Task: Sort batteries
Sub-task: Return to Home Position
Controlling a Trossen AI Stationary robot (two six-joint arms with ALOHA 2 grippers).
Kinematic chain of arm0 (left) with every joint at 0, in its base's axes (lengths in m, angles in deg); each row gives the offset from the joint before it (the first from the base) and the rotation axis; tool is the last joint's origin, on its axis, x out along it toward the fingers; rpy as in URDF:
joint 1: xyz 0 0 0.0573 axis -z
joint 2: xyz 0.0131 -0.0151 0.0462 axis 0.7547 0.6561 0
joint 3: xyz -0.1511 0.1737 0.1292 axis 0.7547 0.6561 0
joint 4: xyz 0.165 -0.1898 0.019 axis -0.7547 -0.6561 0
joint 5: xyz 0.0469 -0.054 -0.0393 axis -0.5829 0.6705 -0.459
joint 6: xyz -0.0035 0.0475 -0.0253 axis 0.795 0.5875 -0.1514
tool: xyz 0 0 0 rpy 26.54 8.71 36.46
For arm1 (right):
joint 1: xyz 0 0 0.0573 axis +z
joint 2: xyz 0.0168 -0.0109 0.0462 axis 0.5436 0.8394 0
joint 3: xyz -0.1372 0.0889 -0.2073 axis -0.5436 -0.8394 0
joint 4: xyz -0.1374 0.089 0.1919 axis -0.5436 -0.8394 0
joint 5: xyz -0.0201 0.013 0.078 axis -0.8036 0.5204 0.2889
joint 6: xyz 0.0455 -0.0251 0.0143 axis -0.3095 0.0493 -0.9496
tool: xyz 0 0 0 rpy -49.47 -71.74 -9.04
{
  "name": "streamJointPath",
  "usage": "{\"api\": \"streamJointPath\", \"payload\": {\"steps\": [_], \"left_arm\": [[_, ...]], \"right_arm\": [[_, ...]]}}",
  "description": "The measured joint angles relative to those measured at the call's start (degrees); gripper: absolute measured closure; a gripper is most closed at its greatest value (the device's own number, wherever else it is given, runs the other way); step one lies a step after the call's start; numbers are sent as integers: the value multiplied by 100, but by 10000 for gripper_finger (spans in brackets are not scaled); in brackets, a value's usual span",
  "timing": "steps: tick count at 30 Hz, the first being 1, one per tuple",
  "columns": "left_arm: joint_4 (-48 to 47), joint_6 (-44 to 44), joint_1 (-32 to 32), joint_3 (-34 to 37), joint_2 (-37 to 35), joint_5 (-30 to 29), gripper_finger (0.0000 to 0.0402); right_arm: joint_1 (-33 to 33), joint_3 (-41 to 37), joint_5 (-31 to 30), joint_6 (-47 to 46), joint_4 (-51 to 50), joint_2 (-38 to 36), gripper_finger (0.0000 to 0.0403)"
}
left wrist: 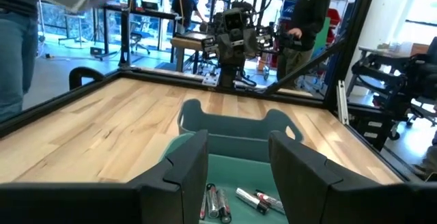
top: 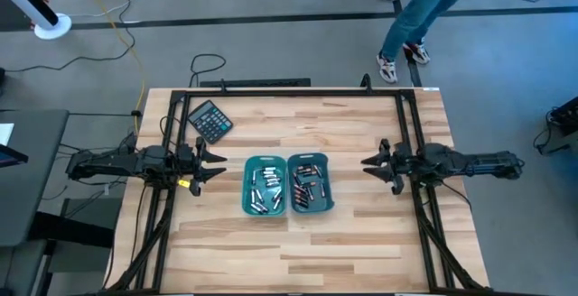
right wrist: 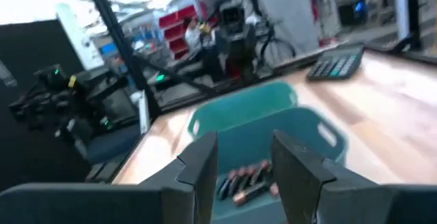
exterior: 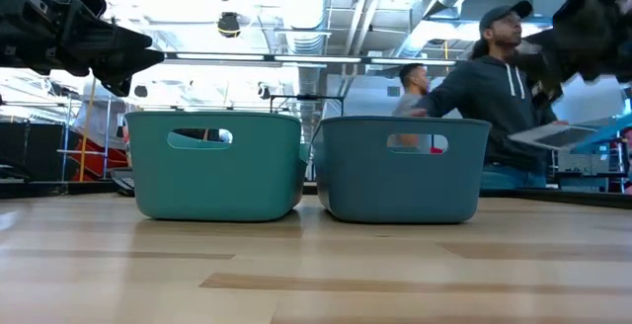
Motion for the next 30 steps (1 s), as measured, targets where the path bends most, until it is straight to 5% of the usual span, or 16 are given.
{"api": "streamJointPath", "payload": {"steps": [30], "left_arm": [[-7,-1,0,0,41,22,255]], "right_arm": [[-327,11,163,858,-276,1691,251]]}}
